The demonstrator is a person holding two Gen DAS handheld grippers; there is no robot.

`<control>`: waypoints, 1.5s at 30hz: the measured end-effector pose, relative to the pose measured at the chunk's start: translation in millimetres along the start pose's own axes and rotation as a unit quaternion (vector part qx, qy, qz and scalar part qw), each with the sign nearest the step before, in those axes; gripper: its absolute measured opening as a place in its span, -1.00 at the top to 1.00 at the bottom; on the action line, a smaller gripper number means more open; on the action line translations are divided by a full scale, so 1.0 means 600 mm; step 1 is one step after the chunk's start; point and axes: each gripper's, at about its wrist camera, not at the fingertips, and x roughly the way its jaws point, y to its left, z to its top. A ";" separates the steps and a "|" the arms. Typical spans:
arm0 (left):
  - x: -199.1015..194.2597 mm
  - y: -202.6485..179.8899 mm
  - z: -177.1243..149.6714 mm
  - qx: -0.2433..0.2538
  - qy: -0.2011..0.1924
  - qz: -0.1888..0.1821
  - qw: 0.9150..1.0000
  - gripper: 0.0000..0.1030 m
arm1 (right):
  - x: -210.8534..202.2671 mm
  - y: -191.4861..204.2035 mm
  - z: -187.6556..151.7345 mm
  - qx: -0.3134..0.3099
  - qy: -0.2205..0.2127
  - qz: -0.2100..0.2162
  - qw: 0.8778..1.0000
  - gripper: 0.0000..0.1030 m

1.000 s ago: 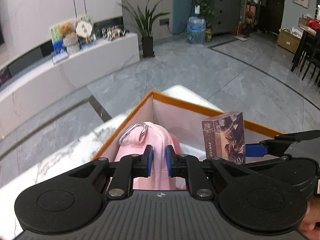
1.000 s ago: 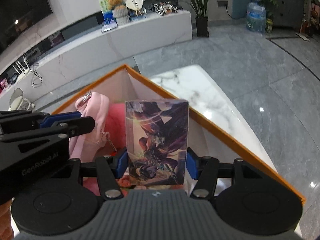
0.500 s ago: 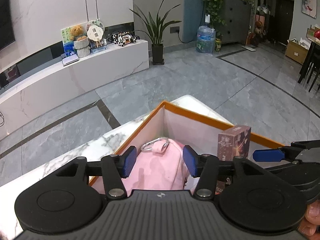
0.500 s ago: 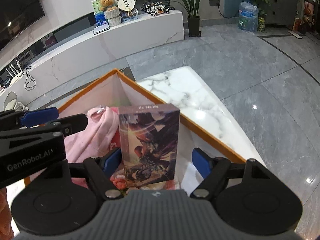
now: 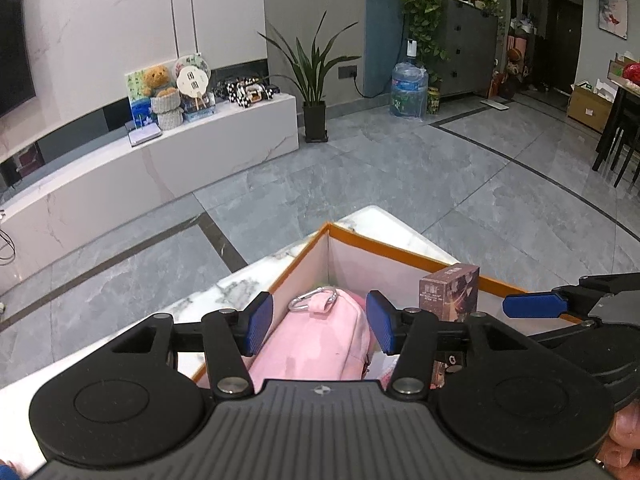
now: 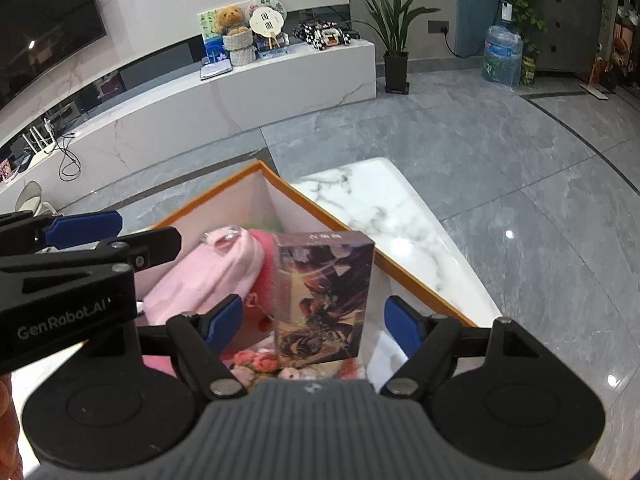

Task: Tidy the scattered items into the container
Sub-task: 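Lower the pink bag into the box with the left gripper while the right gripper releases the card box inside, then move both grippers away from the box back over the table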

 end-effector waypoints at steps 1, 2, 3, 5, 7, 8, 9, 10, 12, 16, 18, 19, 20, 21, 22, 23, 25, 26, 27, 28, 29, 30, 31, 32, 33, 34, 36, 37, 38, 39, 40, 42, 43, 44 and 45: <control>-0.006 0.001 0.001 0.000 -0.002 0.001 1.000 -0.18 | -0.005 0.003 0.000 -0.001 -0.002 0.001 1.000 -0.55; -0.012 0.002 0.002 0.000 -0.004 0.002 1.000 -0.18 | -0.009 0.005 0.000 -0.001 -0.005 0.002 1.000 -0.55; -0.018 0.004 0.003 -0.001 -0.006 0.003 1.000 -0.18 | -0.014 0.008 0.001 -0.002 -0.007 0.002 1.000 -0.55; -0.029 0.007 0.004 -0.003 -0.010 0.004 1.000 -0.18 | -0.024 0.015 0.003 -0.006 -0.013 0.002 1.000 -0.55; -0.041 0.010 0.007 -0.005 -0.015 0.006 1.000 -0.20 | -0.034 0.022 0.005 -0.011 -0.020 0.001 1.000 -0.55; -0.048 0.011 0.008 -0.006 -0.018 0.007 1.000 -0.21 | -0.040 0.027 0.007 -0.013 -0.024 0.000 1.000 -0.55; -0.055 0.013 0.010 -0.007 -0.022 0.009 1.000 -0.21 | -0.046 0.033 0.009 -0.015 -0.029 -0.001 0.999 -0.55; -0.062 0.014 0.012 -0.008 -0.025 0.010 1.000 -0.21 | -0.053 0.038 0.011 -0.016 -0.035 -0.001 0.999 -0.55; -0.077 0.017 0.014 -0.008 -0.033 0.012 0.999 -0.21 | -0.067 0.047 0.013 -0.019 -0.047 0.002 0.999 -0.55; -0.111 0.024 0.018 -0.004 -0.046 0.019 0.999 -0.21 | -0.095 0.074 0.011 -0.031 -0.071 0.016 0.997 -0.55; -0.129 0.028 0.017 -0.002 -0.052 0.024 0.998 -0.22 | -0.110 0.090 0.009 -0.038 -0.083 0.024 0.996 -0.55; -0.138 0.032 0.016 -0.002 -0.054 0.027 0.998 -0.25 | -0.118 0.098 0.007 -0.041 -0.088 0.028 0.995 -0.55; -0.147 0.035 0.014 -0.002 -0.057 0.029 0.998 -0.28 | -0.125 0.105 0.006 -0.045 -0.094 0.031 0.994 -0.55; -0.156 0.038 0.013 -0.003 -0.059 0.032 0.998 -0.30 | -0.132 0.112 0.004 -0.048 -0.099 0.035 0.993 -0.55; -0.165 0.042 0.011 -0.003 -0.062 0.034 0.998 -0.32 | -0.138 0.119 0.003 -0.052 -0.104 0.039 0.992 -0.55; -0.175 0.046 0.009 -0.003 -0.064 0.036 0.997 -0.35 | -0.145 0.126 0.001 -0.055 -0.109 0.043 0.992 -0.55; -0.191 0.051 0.004 0.001 -0.067 0.040 0.997 -0.35 | -0.158 0.140 -0.002 -0.063 -0.119 0.050 0.990 -0.55; -0.200 0.054 0.002 0.004 -0.070 0.042 0.997 -0.35 | -0.164 0.146 -0.004 -0.067 -0.122 0.056 0.989 -0.55; -0.209 0.056 0.000 0.007 -0.072 0.044 0.996 -0.35 | -0.168 0.150 -0.006 -0.067 -0.125 0.064 0.988 -0.55; -0.218 0.059 -0.002 0.010 -0.073 0.047 0.996 -0.35 | -0.173 0.153 -0.008 -0.068 -0.127 0.071 0.987 -0.55; -0.227 0.062 -0.003 0.012 -0.075 0.049 0.996 -0.38 | -0.178 0.156 -0.009 -0.069 -0.130 0.078 0.986 -0.55; -0.235 0.066 -0.005 0.014 -0.078 0.051 0.996 -0.40 | -0.183 0.160 -0.011 -0.070 -0.134 0.081 0.985 -0.55; -0.244 0.069 -0.008 0.014 -0.082 0.054 0.995 -0.43 | -0.188 0.164 -0.013 -0.071 -0.138 0.084 0.984 -0.55; -0.253 0.073 -0.011 0.014 -0.086 0.056 0.995 -0.43 | -0.192 0.168 -0.015 -0.072 -0.143 0.087 0.983 -0.55; -0.261 0.077 -0.013 0.015 -0.090 0.058 0.994 -0.43 | -0.196 0.173 -0.017 -0.072 -0.146 0.090 0.983 -0.55; -0.270 0.081 -0.017 0.013 -0.093 0.060 0.994 -0.43 | -0.200 0.178 -0.019 -0.071 -0.151 0.093 0.982 -0.55; -0.285 0.091 -0.024 0.005 -0.099 0.063 0.993 -0.43 | -0.207 0.191 -0.024 -0.072 -0.161 0.101 0.979 -0.55; -0.292 0.096 -0.028 0.001 -0.100 0.064 0.993 -0.43 | -0.210 0.199 -0.027 -0.074 -0.166 0.105 0.978 -0.55; -0.299 0.102 -0.031 -0.001 -0.102 0.066 0.993 -0.43 | -0.214 0.207 -0.030 -0.077 -0.173 0.108 0.976 -0.55; -0.307 0.107 -0.034 -0.001 -0.103 0.068 0.992 -0.43 | -0.218 0.215 -0.034 -0.081 -0.179 0.112 0.974 -0.55; -0.314 0.111 -0.037 0.000 -0.105 0.071 0.992 -0.43 | -0.221 0.224 -0.037 -0.086 -0.185 0.117 0.972 -0.55; -0.329 0.120 -0.044 0.004 -0.109 0.077 0.991 -0.43 | -0.229 0.242 -0.044 -0.095 -0.197 0.127 0.967 -0.55; -0.336 0.125 -0.047 0.005 -0.111 0.080 0.991 -0.44 | -0.233 0.250 -0.048 -0.100 -0.202 0.133 0.965 -0.55; -0.344 0.129 -0.050 0.007 -0.113 0.083 0.990 -0.47 | -0.236 0.257 -0.051 -0.106 -0.206 0.140 0.963 -0.55; -0.351 0.134 -0.054 0.008 -0.115 0.086 0.990 -0.49 | -0.238 0.264 -0.055 -0.111 -0.210 0.146 0.960 -0.55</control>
